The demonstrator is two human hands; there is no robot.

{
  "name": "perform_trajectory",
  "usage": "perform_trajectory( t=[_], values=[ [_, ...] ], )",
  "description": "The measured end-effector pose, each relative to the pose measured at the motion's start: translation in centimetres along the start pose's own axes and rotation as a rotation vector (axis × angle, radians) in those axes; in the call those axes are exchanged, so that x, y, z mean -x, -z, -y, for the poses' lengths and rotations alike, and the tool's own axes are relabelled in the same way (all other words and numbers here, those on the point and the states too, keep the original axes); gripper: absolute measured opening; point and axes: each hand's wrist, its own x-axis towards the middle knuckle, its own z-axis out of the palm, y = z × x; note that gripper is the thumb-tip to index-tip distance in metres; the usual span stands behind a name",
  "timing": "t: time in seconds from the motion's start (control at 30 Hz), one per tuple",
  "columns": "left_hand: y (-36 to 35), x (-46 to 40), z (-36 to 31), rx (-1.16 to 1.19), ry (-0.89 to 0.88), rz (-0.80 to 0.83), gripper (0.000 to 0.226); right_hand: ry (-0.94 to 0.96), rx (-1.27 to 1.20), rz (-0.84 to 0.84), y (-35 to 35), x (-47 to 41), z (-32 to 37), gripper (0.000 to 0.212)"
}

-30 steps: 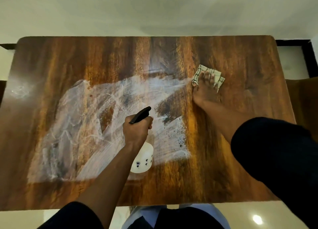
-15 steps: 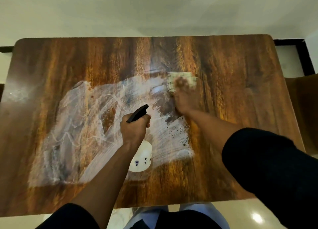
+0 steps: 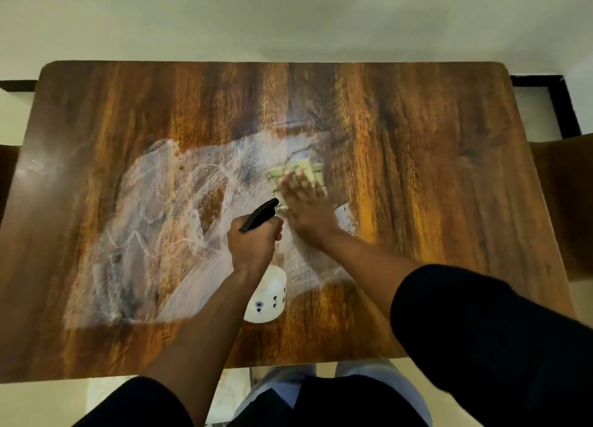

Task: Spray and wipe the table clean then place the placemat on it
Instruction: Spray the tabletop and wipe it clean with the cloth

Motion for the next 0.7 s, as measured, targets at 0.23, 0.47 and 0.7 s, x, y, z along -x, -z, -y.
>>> perform_trajectory(
  t=[0.23, 0.47, 0.7],
  values=[
    [-0.4, 1.7, 1.0, -0.004, -0.009, 0.043, 0.027, 0.009, 0.027, 0.018, -0.8, 5.3, -2.7, 0.067],
    [-0.2, 3.7, 2.9, 0.004, -0.004, 0.067, 0.031, -0.533, -0.12, -0.098, 1.2, 9.4, -9.7, 0.066],
    [1.3, 5.5, 4.2, -0.004, -0.019, 0.054, 0.034, -0.234, -0.035, 0.053, -1.9, 10.7, 0.3, 0.071]
  ],
)
